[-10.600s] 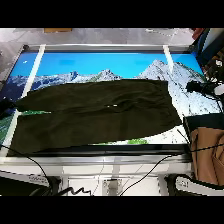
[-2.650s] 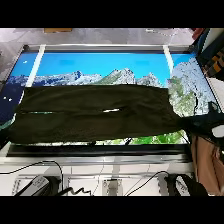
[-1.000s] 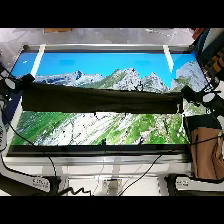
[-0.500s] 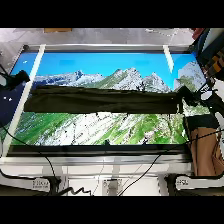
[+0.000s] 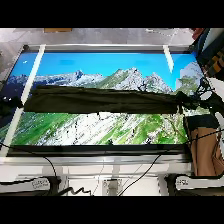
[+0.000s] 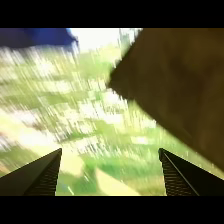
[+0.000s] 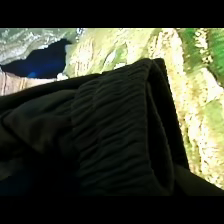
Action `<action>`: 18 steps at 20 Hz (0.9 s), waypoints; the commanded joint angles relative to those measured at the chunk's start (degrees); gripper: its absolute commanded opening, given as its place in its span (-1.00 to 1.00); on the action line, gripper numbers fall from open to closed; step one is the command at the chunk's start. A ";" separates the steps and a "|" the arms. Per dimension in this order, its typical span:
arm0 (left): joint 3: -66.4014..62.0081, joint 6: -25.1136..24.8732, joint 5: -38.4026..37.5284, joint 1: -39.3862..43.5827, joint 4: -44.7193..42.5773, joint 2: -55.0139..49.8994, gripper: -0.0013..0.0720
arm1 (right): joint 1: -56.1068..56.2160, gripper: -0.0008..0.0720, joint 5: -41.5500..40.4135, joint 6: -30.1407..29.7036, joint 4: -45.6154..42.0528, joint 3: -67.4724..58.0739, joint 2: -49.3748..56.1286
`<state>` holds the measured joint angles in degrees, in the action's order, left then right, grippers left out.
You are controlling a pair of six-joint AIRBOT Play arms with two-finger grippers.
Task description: Fold the clothes and pants, and hang the long-sleeved shirts on hangers.
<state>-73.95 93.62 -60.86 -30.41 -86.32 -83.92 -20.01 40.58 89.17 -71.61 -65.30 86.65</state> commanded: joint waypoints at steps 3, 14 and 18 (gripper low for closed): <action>5.73 0.92 5.84 -1.46 11.39 -3.69 0.94 | 0.00 0.75 6.62 -2.03 -6.12 -3.34 -0.68; 5.73 6.51 25.29 -1.42 26.18 -11.15 0.53 | 0.00 0.75 14.14 -3.26 -6.75 -12.20 -6.58; 5.73 5.25 27.96 -0.52 27.89 -13.73 0.52 | 0.00 0.75 13.66 -3.37 -9.35 -12.20 -6.60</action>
<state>-68.29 100.01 -36.29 -31.44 -60.75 -95.96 -20.01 54.30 86.06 -79.20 -77.17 80.40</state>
